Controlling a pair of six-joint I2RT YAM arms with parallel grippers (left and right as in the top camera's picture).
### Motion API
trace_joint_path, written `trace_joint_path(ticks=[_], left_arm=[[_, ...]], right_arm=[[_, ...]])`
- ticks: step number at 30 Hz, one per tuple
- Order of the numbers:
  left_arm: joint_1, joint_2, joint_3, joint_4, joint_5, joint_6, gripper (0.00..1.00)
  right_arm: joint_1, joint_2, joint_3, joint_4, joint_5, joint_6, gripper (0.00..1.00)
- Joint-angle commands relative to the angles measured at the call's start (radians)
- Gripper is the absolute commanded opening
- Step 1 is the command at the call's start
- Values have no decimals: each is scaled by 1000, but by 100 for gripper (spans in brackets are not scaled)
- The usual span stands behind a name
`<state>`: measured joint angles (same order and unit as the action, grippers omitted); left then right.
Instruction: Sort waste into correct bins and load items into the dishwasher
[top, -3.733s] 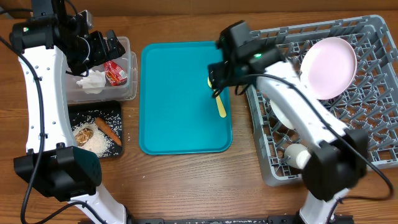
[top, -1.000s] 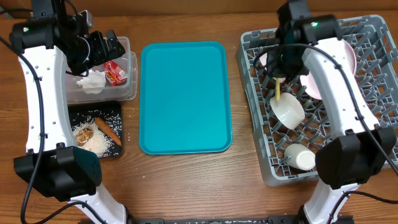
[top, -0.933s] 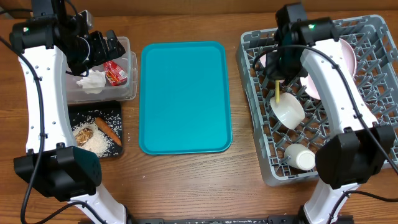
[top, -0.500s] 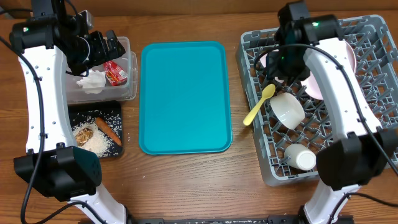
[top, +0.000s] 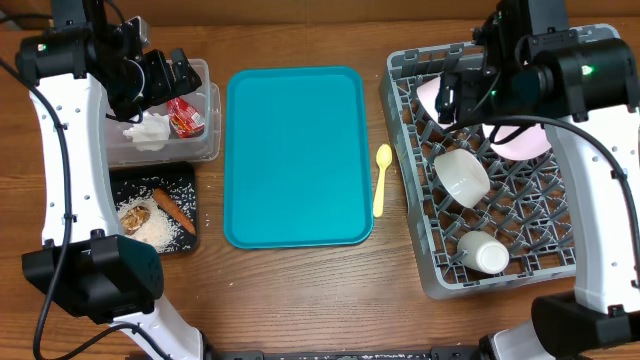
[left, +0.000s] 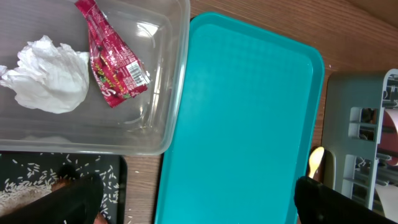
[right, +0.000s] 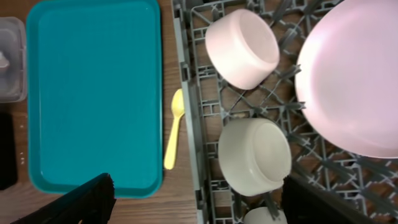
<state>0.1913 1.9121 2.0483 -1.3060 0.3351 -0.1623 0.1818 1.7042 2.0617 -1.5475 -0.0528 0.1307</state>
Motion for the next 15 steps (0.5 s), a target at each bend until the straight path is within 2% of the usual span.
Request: trace_joint_path(ticks=[1,9,15], left_arm=[[-5,-10,17,1,-6,1,100],[-5,-10,17,1,-6,1,100],[-5,-10,17,1,-6,1,100]], right_arm=[[-2,7,2,21,-94,2,86],[89,13,-113,139,-111,9,80],[196,33,-271,294,-107,76,74]])
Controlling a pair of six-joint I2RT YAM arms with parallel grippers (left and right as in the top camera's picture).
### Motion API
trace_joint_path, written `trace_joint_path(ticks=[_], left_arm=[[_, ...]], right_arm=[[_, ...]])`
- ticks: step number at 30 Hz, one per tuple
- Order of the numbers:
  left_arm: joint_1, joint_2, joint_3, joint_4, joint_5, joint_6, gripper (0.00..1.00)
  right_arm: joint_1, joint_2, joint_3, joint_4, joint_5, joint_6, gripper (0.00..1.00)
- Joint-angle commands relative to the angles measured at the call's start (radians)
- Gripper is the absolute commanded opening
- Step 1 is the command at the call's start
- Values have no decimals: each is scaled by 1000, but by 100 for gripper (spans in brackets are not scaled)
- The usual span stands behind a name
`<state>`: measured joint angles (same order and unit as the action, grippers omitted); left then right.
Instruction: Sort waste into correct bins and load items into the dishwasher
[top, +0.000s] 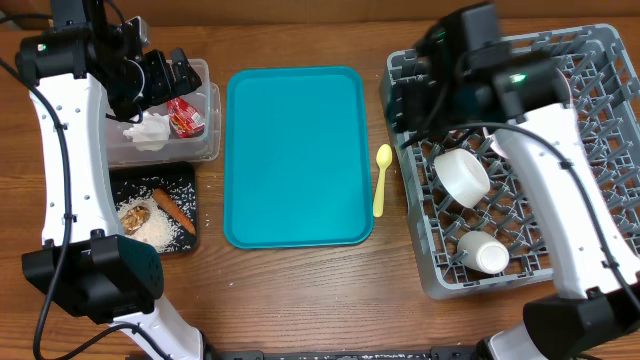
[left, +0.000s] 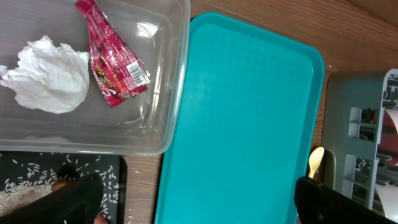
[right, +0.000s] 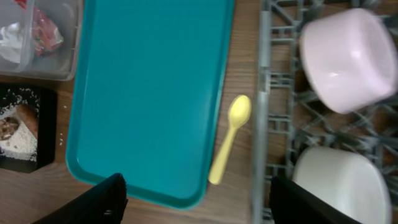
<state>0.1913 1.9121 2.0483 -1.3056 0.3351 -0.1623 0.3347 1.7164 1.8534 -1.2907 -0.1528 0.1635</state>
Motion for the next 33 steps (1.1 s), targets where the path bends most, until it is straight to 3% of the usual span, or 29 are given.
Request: trace_joint_path(ticks=[1,6,13,33], left_arm=[[-5,-10,17,1,-6,2,100],[-5,-10,17,1,-6,2,100],[-5,-10,17,1,-6,1,100],[-7,-10,17,1,-6,1,100]], right_arm=[[60,27,-92,66,16,66,72],[111,82,-213,172,192,187,67],[114,163,-290,277,213,197,54],[117,360,-317,269,348,234,39]])
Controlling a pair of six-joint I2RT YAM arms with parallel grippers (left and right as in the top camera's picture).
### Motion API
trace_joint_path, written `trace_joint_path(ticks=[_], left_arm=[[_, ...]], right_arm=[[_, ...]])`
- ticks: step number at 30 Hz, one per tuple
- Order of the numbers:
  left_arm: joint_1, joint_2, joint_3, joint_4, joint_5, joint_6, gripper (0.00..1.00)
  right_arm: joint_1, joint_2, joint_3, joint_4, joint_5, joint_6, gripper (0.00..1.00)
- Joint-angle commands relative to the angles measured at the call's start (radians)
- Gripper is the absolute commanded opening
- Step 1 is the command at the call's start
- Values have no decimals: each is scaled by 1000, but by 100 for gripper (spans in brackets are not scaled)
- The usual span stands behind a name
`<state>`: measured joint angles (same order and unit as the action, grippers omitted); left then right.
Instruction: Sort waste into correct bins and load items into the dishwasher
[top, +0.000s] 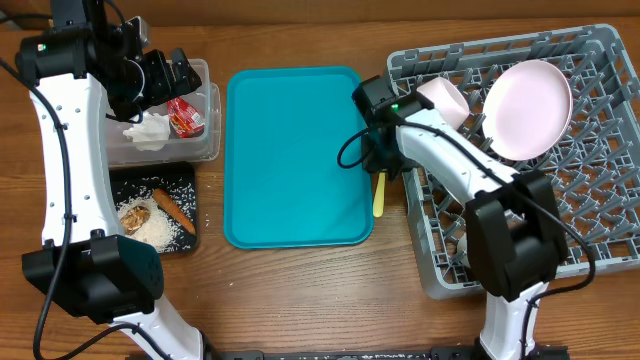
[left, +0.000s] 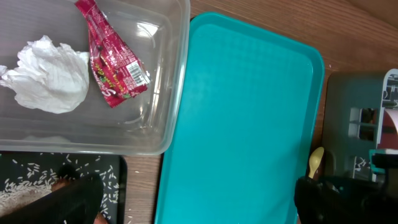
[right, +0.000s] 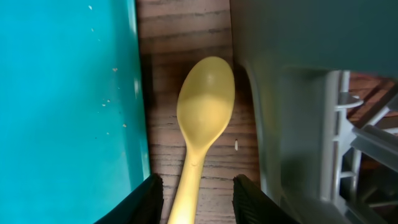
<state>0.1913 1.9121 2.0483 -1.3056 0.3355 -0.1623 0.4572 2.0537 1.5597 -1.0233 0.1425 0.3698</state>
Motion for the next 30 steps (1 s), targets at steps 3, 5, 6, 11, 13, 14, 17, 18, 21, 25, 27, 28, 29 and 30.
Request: trace_joint_path(ticks=[3,5,6,11,13,14,17,18,21,25,27,28,29,30], left_arm=[[-7,-10,17,1,-6,1,100],[-7,-10,17,0,-6,2,100],[-7,-10,17,1,-6,2,100],[-7,-10,17,1,-6,1,100],[-7,-10,17,1,-6,1,100],[-7,-10,17,1,-6,1,100],[-7,-10,17,1,-6,1,100],[-7,-10,17,1,-6,1,100],[-7,-10,17,1,-6,1,100],[-7,-10,17,1,-6,1,100],[-7,-10,17,1,-6,1,100],[-7,-10,17,0,-6,2,100],[-7,-10,17,1,-6,1,100],[-7,-10,17,1,-6,1,100]], right_arm=[[-5,24,-63,44,52,28,39],[-5,24,-87,63,51,28,39],[-5,24,-102,74,51,28,39],[-5,24,-147,109,51,28,38],[-5,24,-153,120,51,28,36],[-5,24,-153,124,51,28,34],[-5,24,-153,131,51,28,34],[-5,24,-153,132,51,28,34],[-5,24,-153,133,51,28,33],[-3,24,-151,123,80,24,29],[3,23,-138,106,109,24,28],[8,22,-124,92,123,24,28],[14,22,-108,79,136,24,28],[22,22,-92,66,154,24,28]])
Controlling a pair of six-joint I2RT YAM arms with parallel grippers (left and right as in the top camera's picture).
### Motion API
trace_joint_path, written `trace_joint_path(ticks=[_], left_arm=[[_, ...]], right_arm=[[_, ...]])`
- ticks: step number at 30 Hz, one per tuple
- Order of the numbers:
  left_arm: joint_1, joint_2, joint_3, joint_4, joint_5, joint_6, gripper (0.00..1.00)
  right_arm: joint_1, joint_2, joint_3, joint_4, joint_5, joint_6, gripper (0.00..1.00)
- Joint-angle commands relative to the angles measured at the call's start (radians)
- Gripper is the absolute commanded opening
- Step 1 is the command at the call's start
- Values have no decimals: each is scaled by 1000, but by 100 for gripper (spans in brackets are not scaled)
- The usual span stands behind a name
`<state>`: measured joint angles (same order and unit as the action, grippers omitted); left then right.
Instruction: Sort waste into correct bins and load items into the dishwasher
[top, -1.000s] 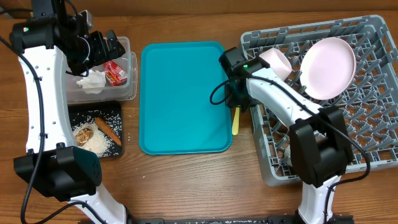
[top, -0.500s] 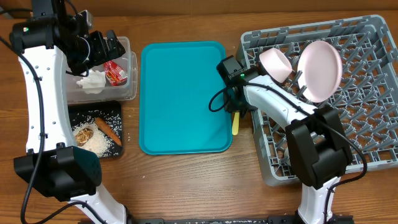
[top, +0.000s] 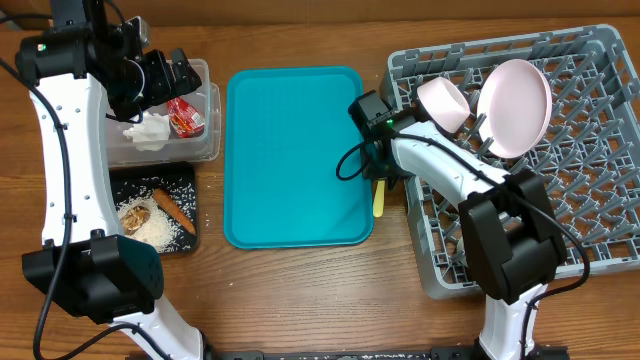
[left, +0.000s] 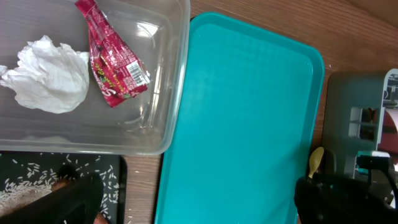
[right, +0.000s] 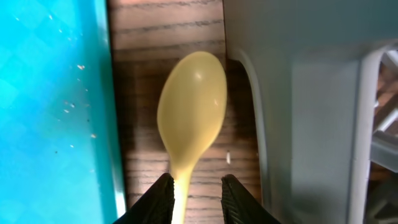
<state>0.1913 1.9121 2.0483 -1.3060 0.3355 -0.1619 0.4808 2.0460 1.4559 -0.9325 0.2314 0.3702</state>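
A yellow spoon (right: 193, 93) lies on the wood in the narrow gap between the teal tray (top: 295, 150) and the grey dish rack (top: 440, 285). My right gripper (right: 197, 182) is low over it, open, one finger on each side of the handle. The left finger touches the handle and the right one stands apart. In the overhead view the right gripper (top: 380, 170) covers the spoon's bowl, and only the handle (top: 378, 203) shows. My left gripper (top: 165, 70) hangs open over the clear bin (top: 205, 145), holding nothing.
The clear bin holds a white tissue (top: 148, 130) and a red wrapper (top: 185, 115). A black tray (top: 190, 180) with rice and food scraps sits in front of it. A pink bowl (top: 445, 100) and pink plate (top: 515, 95) stand in the rack.
My right gripper's fingers have drawn closer together around the spoon's handle, and the spoon looks larger in its view. The pink plate looks more upright. The left arm has not moved.
My right gripper was first open over the rack's bowls and plate. It then stood over the rack's left edge with the spoon in sight. A second ago it was down at the spoon, fingers wide. Now they are narrower. The left gripper stayed over the clear bin throughout.
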Motion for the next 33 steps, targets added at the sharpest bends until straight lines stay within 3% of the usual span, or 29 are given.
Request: trace_joint_path(ticks=[1,8,18,27,33], left_arm=[[-7,-10,17,1,-6,1,100],[-7,-10,17,1,-6,1,100],[-8,-10,17,1,-6,1,100],[-8,-10,17,1,-6,1,100],[-8,-10,17,1,-6,1,100]], right_arm=[[7,30,31,-40,88,24,28],[63,30,68,-76,177,25,30],[74,30,67,-48,141,2,38],[143,30,67,-42,290,-37,52],[147,30,65,-38,264,-36,59]])
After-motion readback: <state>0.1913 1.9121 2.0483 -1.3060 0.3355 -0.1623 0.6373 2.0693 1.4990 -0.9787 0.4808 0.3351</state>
